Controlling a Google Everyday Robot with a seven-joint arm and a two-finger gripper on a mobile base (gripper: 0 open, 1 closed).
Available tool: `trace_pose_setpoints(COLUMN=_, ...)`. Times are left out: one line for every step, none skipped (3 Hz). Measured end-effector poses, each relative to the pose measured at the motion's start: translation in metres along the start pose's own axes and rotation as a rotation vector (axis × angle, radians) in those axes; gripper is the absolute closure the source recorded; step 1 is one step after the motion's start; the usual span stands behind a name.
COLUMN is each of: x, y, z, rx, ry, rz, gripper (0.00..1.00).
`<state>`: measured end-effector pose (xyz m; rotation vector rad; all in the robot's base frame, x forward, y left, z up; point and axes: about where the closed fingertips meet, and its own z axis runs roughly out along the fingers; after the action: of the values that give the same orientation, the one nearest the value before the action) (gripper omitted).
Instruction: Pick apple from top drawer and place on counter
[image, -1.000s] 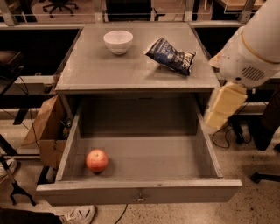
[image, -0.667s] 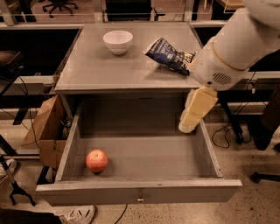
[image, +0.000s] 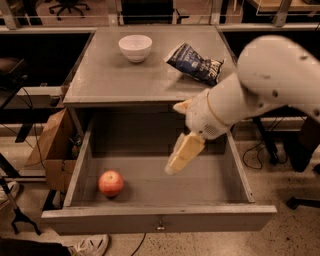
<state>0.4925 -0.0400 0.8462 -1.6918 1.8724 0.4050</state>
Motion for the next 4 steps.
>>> trace_pose_setpoints(x=-0.022, y=0.015, z=0.06, rx=-0.034, ry=-0.251, rz=-0.011, gripper=0.0)
trace_pose_setpoints(x=-0.057, y=0.014, z=0.1, rx=-0.025, ry=-0.449, rz=-0.031, gripper=0.0)
trace_pose_setpoints(x=-0.085, y=0.006, z=0.131, rx=-0.003, ry=-0.545, rz=-0.029, gripper=0.0)
trace_pose_setpoints(x=-0.085, y=0.007, z=0.131, rx=-0.003, ry=-0.544, rz=-0.029, gripper=0.0)
